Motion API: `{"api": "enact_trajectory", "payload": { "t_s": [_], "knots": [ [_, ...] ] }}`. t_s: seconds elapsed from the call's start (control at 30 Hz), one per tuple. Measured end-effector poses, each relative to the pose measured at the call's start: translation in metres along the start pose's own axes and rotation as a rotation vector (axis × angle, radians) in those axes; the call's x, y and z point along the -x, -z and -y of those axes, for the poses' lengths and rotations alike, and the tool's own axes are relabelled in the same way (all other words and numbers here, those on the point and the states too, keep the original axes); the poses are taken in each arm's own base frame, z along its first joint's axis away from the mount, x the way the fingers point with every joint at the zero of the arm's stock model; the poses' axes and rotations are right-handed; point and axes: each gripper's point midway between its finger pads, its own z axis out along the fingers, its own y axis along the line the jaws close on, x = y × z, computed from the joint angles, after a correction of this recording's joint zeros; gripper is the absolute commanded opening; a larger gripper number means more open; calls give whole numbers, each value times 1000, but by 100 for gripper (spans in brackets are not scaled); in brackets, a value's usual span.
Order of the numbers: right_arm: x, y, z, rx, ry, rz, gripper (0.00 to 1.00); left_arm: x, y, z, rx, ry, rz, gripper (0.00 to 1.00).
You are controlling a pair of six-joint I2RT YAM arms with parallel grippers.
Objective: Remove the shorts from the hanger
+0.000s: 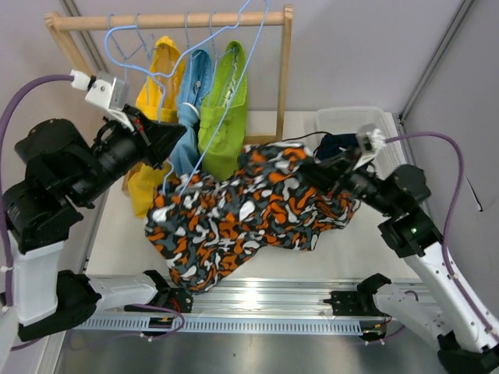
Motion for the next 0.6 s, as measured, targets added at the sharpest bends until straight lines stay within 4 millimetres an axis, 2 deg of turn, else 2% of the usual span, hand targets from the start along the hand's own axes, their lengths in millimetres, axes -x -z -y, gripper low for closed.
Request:
{"api": "enact_trajectory", "payload": {
  "t_s": [0.1,0.13,0.2,0.27,0.33,0.37,0.43,0.47,0.6],
  "knots": [
    [-16,-17,-50,163,16,-105,0,8,-19,0,25,-7,13,0],
    [-18,-22,-56,175,30,-123,0,13,-28,0,35,-10,19,0],
    [-15,-29,-61,159,64,-140,0,22,-40,-2,64,-13,32,0],
    [2,-36,-49,78,111,-123,0,22,-57,-6,105,-20,21,0],
    [35,-45,-35,-9,168,-83,0,8,-63,-12,137,-36,-26,0],
    [58,-51,-26,-54,199,-45,0,1,-61,-14,144,-41,-48,0],
    [118,-62,-7,-141,259,57,0,-6,-52,-16,152,-49,-74,0],
    [152,-71,0,-170,286,121,0,-6,-44,-16,153,-50,-77,0],
    [261,-79,44,-313,399,339,0,2,0,-24,159,-37,-41,0]
  ]
}}
